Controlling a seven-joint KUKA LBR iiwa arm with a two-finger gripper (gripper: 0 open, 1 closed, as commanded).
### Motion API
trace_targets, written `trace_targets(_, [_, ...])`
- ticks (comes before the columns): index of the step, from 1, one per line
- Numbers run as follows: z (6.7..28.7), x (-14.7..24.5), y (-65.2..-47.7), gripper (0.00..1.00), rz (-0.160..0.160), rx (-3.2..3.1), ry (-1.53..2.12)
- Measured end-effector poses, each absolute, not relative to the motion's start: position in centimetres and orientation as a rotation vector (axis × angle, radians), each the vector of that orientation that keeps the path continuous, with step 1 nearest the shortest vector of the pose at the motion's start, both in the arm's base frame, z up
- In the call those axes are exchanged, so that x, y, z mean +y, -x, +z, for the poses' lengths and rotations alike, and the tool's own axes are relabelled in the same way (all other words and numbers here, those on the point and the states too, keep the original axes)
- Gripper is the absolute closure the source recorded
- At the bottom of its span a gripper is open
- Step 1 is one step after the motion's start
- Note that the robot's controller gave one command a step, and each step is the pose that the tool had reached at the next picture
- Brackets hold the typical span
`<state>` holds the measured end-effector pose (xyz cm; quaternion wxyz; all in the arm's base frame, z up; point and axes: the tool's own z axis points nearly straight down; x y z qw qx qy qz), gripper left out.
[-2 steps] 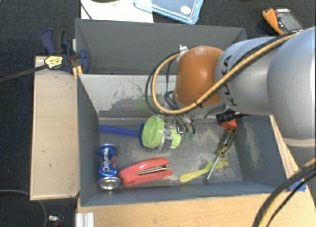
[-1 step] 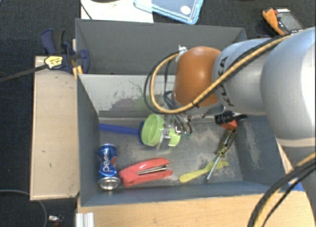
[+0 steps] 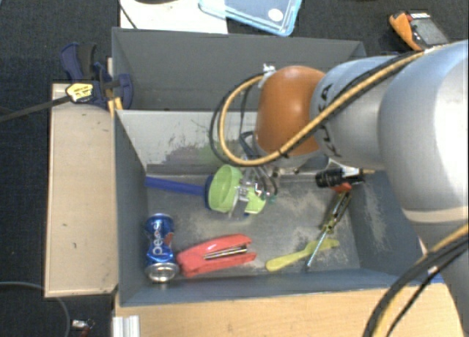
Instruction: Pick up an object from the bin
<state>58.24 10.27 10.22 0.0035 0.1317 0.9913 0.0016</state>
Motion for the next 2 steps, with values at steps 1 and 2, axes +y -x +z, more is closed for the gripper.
trace_targets(1, [7.1, 10.0, -59.1, 0.00, 0.009, 3.071, -0.629])
trace_targets(2, [7.3, 11.0, -59.1, 1.00, -0.003, 3.079, -0.599])
